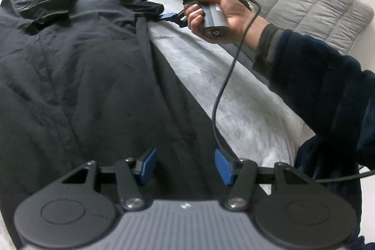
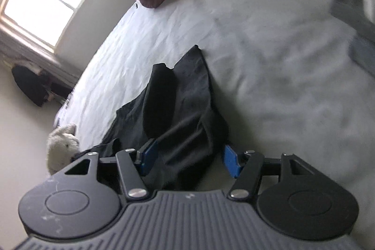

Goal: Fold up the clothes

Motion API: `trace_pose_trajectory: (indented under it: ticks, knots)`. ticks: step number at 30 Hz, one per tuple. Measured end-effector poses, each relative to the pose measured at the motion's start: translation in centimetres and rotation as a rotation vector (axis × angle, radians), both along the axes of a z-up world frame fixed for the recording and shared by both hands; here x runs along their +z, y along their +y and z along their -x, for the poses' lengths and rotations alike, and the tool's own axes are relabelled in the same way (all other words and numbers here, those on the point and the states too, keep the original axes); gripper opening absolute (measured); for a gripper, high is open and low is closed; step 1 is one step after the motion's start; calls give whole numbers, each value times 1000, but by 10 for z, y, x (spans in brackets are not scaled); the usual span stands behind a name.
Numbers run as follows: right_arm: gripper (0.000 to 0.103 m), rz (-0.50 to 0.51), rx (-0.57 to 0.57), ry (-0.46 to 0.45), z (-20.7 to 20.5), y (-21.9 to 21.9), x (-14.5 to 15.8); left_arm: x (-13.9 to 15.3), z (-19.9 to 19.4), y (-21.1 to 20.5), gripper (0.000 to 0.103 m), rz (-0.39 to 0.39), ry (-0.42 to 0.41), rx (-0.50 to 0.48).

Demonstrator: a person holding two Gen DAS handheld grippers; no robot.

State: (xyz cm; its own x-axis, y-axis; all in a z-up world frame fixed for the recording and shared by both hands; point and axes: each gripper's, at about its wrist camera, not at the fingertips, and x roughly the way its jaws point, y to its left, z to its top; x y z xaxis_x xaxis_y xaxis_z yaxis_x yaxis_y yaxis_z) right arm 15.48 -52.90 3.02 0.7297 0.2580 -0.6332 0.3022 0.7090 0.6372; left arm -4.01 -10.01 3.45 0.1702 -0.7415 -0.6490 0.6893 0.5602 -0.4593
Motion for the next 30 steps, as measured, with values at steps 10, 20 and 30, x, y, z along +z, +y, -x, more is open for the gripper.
trace_pose_trajectory:
  ticks: [10,20,30]
  knots:
    - [13,363,2,-152,-10,53,37,31,-44,56,58,53,-20,221]
    - [10,990,626,-268,-10,290,15,42,-84,143,61,114,14,567]
    - [60,620,581,-324,54,226,84,41,-91,138,61,111,7,605]
